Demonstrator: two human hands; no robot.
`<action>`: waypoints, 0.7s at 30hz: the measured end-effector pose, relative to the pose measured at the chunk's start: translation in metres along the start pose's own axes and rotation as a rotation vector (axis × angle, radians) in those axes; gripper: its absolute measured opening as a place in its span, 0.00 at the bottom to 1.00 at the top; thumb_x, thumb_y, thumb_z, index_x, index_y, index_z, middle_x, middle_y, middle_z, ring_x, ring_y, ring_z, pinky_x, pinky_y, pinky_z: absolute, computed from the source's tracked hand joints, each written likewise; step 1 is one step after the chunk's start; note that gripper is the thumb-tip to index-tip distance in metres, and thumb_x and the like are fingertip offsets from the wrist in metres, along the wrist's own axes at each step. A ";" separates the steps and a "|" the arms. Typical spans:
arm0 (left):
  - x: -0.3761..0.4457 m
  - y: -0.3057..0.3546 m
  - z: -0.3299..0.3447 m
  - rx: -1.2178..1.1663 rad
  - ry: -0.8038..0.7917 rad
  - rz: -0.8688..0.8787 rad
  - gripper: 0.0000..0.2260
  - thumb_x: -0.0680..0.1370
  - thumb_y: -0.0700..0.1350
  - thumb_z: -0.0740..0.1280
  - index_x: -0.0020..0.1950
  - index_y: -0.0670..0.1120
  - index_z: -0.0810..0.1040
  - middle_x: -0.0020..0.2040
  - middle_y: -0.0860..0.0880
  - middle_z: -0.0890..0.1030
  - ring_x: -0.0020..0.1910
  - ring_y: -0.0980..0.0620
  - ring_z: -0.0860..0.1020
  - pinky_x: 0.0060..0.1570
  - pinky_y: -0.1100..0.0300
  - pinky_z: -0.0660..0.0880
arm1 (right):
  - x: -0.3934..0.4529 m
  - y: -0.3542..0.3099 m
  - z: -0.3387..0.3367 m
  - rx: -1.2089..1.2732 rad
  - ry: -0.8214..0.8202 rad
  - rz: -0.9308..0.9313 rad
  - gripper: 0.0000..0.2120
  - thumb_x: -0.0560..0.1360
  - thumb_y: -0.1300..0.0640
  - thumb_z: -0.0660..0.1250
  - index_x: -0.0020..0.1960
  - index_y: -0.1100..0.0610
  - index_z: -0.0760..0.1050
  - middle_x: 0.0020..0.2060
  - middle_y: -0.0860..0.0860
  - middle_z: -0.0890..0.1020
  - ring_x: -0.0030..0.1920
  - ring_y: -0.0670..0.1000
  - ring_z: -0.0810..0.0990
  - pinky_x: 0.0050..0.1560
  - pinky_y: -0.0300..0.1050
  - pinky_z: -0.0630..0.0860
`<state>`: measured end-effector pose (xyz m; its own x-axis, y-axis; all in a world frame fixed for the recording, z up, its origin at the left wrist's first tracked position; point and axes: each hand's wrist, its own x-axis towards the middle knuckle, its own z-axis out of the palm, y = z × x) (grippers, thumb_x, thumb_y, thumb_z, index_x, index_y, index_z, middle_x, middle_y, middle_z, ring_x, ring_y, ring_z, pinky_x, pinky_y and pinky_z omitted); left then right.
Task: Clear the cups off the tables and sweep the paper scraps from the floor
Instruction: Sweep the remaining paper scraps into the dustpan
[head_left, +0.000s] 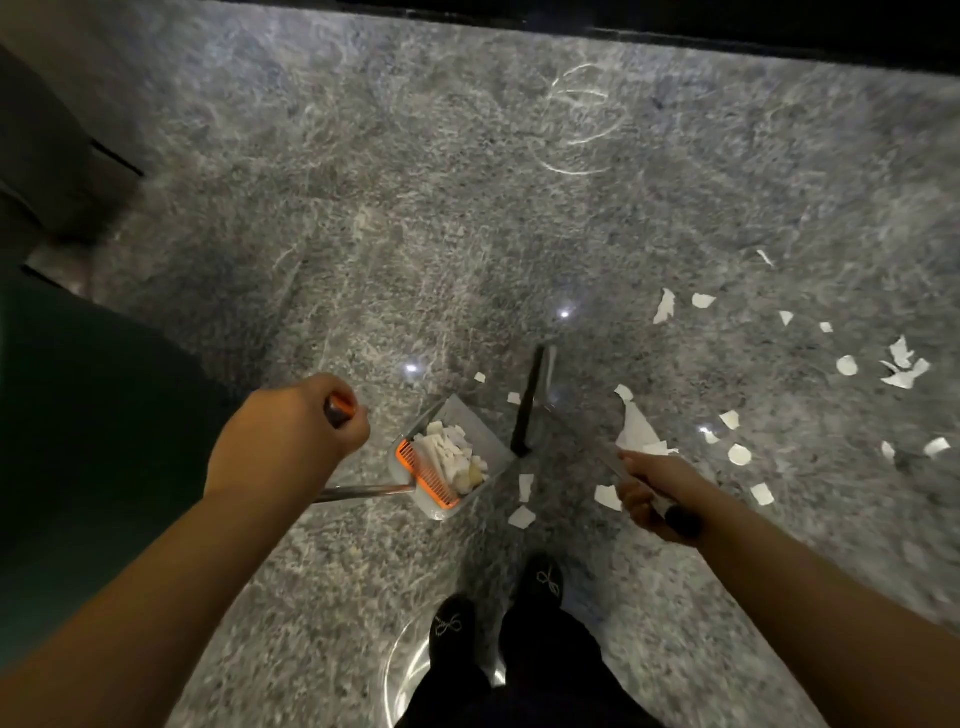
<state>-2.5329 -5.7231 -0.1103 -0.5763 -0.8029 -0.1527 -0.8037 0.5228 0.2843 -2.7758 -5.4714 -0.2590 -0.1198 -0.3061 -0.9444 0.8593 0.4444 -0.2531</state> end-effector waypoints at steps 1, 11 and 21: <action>0.002 0.007 0.001 0.002 -0.008 0.010 0.06 0.73 0.51 0.73 0.45 0.51 0.81 0.33 0.50 0.80 0.33 0.48 0.78 0.36 0.52 0.79 | -0.005 0.001 -0.012 0.012 0.019 -0.008 0.10 0.82 0.60 0.53 0.58 0.53 0.71 0.25 0.50 0.68 0.18 0.43 0.65 0.17 0.32 0.62; 0.007 0.041 0.007 0.003 -0.039 0.065 0.06 0.73 0.52 0.73 0.45 0.52 0.81 0.30 0.54 0.74 0.34 0.48 0.77 0.35 0.56 0.76 | -0.036 0.016 -0.076 0.072 0.200 -0.059 0.15 0.82 0.57 0.55 0.68 0.55 0.65 0.23 0.50 0.68 0.18 0.44 0.66 0.17 0.34 0.62; -0.013 0.015 -0.013 -0.020 0.041 0.051 0.06 0.72 0.51 0.74 0.45 0.51 0.82 0.33 0.52 0.80 0.32 0.52 0.77 0.35 0.57 0.77 | -0.046 0.015 -0.024 -0.002 0.078 -0.140 0.15 0.83 0.60 0.53 0.68 0.51 0.67 0.31 0.54 0.69 0.20 0.45 0.66 0.19 0.34 0.61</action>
<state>-2.5350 -5.7088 -0.0915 -0.6093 -0.7868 -0.0985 -0.7701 0.5576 0.3098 -2.7688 -5.4306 -0.2241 -0.2767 -0.2984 -0.9135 0.8307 0.4037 -0.3835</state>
